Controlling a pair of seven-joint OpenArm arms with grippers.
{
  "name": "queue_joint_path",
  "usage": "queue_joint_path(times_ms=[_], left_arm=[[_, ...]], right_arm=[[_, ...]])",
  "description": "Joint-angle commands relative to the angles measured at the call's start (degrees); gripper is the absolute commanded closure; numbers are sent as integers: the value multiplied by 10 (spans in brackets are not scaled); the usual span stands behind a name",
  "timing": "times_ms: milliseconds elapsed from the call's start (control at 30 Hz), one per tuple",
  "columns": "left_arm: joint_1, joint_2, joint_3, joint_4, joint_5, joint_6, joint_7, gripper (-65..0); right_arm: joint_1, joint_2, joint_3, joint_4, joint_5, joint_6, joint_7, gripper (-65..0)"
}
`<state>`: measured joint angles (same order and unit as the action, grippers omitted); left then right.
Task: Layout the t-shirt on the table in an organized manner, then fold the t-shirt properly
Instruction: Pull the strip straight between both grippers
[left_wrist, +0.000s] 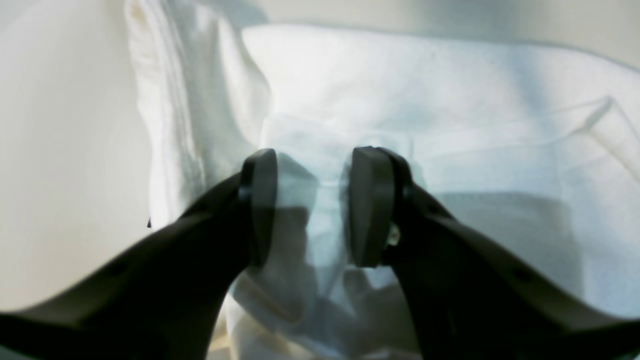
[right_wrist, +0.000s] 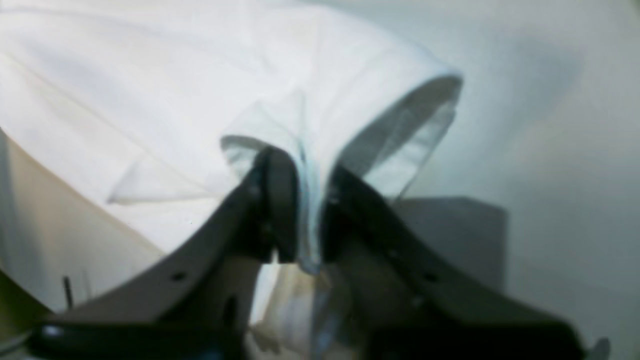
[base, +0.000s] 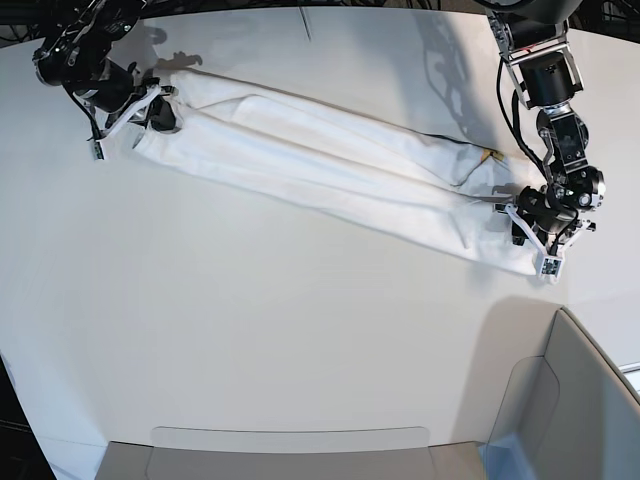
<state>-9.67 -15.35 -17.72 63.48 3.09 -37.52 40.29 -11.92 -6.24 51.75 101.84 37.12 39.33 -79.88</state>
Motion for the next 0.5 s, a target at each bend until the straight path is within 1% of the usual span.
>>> queue_joint_path(times_ms=[0, 100, 200, 300, 367, 467], left_arm=[[27, 14, 9, -21, 50, -25, 113, -246], [26, 14, 9, -1, 50, -25, 128, -246], [32, 14, 11, 65, 48, -25, 145, -246], [46, 15, 11, 138, 47, -25, 164, -246], [51, 15, 11, 172, 47, -25, 174, -246], [51, 13, 12, 186, 48, -25, 187, -247]], right_arm=[[16, 5, 3, 15, 1, 7, 7, -8], [32, 10, 3, 16, 2, 7, 7, 0], [55, 11, 3, 16, -2, 7, 8, 0], [80, 23, 3, 14, -2, 7, 8, 0], [99, 29, 3, 14, -19, 7, 8, 0], [135, 46, 3, 13, -60, 7, 8, 0]])
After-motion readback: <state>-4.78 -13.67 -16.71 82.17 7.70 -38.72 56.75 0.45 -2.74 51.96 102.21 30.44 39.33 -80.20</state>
